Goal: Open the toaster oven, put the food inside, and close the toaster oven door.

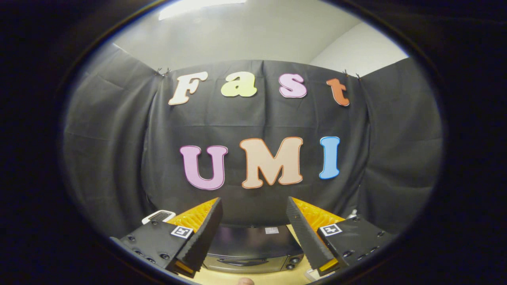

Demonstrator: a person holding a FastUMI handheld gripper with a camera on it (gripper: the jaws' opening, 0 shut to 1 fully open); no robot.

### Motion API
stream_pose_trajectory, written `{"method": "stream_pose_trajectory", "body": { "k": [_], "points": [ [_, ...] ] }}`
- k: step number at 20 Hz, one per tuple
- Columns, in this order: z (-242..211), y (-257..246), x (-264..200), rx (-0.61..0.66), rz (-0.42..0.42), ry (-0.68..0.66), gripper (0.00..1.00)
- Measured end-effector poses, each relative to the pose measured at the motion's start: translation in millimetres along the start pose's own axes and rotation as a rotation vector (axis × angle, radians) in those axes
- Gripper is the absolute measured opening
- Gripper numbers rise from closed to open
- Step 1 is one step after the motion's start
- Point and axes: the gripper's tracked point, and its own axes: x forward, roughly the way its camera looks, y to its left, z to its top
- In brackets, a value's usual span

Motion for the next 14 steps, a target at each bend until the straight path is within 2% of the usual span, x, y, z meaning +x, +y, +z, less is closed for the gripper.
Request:
{"method": "stream_pose_trajectory", "body": {
  "k": [7,14],
  "points": [
    [-26,2,8,0.0,-0.01,0.038,1.0],
    [-108,3,27,-0.016,-0.042,0.153,1.0]
  ]
}}
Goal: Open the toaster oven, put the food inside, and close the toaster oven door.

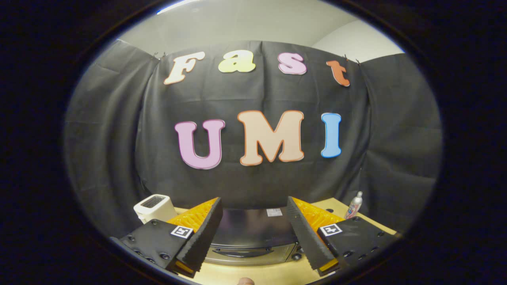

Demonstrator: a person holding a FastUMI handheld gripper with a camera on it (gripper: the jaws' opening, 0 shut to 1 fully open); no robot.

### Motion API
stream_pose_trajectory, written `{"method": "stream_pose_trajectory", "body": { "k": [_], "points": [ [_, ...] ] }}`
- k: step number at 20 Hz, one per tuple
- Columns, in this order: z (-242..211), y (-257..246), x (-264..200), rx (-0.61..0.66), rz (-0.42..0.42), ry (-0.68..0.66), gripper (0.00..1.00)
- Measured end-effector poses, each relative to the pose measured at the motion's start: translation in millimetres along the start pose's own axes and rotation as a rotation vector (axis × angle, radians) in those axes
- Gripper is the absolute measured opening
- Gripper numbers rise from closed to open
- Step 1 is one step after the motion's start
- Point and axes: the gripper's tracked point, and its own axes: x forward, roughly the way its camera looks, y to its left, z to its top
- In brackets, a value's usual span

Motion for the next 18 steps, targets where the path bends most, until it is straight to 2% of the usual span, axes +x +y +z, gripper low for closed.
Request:
{"method": "stream_pose_trajectory", "body": {
  "k": [10,18],
  "points": [
    [-118,28,45,0.043,0.029,0.168,1.0],
    [-164,35,50,0.024,0.046,0.246,1.0]
  ]
}}
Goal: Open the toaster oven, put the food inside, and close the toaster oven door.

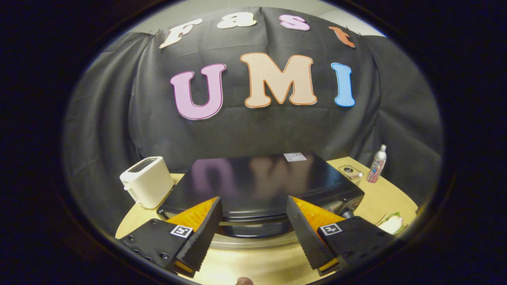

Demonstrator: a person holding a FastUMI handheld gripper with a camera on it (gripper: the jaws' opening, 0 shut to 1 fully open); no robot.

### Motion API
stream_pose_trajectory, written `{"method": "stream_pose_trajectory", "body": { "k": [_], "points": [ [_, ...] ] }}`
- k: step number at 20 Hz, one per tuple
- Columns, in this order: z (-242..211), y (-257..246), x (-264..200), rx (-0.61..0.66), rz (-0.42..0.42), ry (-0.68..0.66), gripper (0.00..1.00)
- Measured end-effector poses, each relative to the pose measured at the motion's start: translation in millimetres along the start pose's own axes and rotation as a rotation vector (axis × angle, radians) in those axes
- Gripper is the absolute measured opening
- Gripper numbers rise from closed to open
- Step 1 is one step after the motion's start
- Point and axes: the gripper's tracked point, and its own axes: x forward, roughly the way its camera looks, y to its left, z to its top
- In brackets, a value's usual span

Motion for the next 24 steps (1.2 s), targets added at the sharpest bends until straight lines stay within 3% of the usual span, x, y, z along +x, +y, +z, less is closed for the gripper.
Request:
{"method": "stream_pose_trajectory", "body": {
  "k": [10,24],
  "points": [
    [-7,-1,-4,-0.001,0.018,-0.01,1.0],
    [-29,-8,-53,-0.026,0.015,-0.012,1.0]
  ]
}}
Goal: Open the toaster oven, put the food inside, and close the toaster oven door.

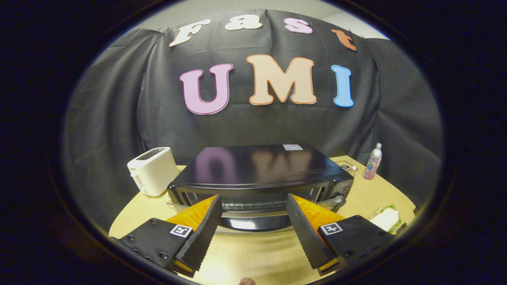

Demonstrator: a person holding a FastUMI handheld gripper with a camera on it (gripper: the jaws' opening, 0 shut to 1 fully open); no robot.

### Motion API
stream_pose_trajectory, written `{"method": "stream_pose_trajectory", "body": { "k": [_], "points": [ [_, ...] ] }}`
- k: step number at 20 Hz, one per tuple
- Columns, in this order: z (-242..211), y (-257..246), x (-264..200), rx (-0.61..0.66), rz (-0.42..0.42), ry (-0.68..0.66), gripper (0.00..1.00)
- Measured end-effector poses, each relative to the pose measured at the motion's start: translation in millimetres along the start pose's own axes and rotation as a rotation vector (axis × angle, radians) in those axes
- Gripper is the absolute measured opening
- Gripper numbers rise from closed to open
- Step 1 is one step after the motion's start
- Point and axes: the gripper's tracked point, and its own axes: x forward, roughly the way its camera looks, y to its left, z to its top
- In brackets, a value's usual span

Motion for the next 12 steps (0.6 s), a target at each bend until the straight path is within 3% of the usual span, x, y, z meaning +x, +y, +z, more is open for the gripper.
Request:
{"method": "stream_pose_trajectory", "body": {
  "k": [12],
  "points": [
    [-55,-7,-46,-0.023,-0.004,0.079,1.0]
  ]
}}
